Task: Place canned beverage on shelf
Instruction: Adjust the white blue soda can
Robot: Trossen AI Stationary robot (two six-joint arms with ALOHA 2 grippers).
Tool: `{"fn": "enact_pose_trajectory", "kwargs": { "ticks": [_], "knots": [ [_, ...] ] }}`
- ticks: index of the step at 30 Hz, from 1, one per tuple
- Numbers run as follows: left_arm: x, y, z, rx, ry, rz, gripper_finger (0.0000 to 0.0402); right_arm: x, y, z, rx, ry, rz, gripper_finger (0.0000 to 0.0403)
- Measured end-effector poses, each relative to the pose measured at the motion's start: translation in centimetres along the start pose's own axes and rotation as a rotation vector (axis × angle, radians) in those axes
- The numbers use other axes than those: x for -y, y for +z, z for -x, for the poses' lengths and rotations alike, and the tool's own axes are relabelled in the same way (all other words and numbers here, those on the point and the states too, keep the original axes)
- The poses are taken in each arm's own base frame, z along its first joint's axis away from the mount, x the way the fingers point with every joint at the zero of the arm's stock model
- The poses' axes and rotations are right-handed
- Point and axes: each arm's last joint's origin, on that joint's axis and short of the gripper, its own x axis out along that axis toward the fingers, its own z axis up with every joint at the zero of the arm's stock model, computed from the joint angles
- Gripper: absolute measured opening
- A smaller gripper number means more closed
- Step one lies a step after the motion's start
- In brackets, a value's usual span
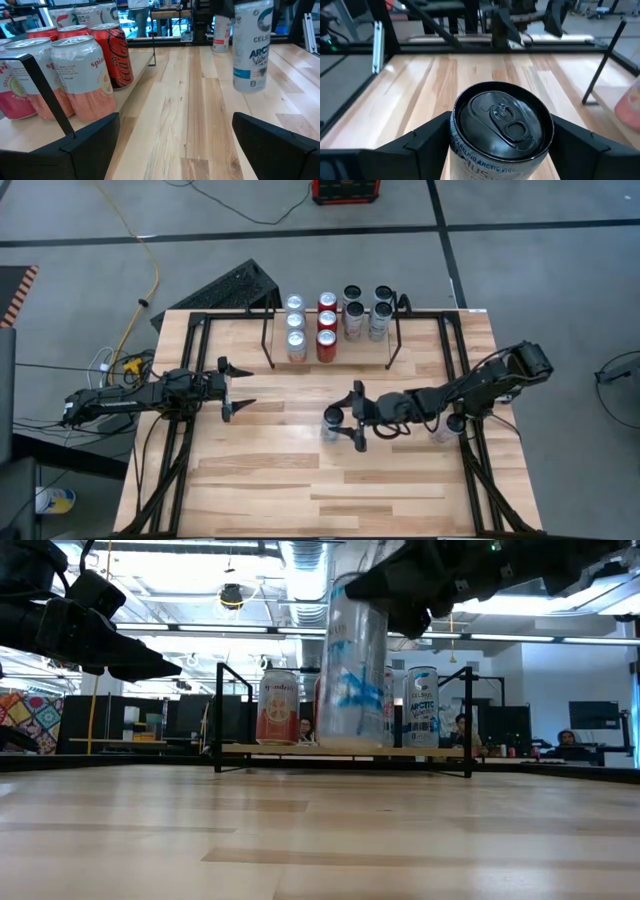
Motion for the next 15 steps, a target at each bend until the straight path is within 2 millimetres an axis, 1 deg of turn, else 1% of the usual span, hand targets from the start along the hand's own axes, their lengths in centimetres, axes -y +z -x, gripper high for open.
{"fn": "enact_pose_trajectory", "kwargs": {
  "ticks": [3,6,15],
  "knots": [
    [0.0,0.0,0.0,0.0,0.001,0.0,0.0373,0.03,-0.31,0.0,-0.03,-0.004,-0.013,0.0322],
    [0.0,0.0,0.0,0.0,0.001,0.0,0.0373,0.03,-0.35,0.01,-0.036,-0.005,-0.045,0.0322],
    [-0.01,0.01,0.0,0.0,0.001,0.0,0.0373,0.04,-0.54,0.03,-0.059,-0.008,-0.039,0.0323]
  ]
}}
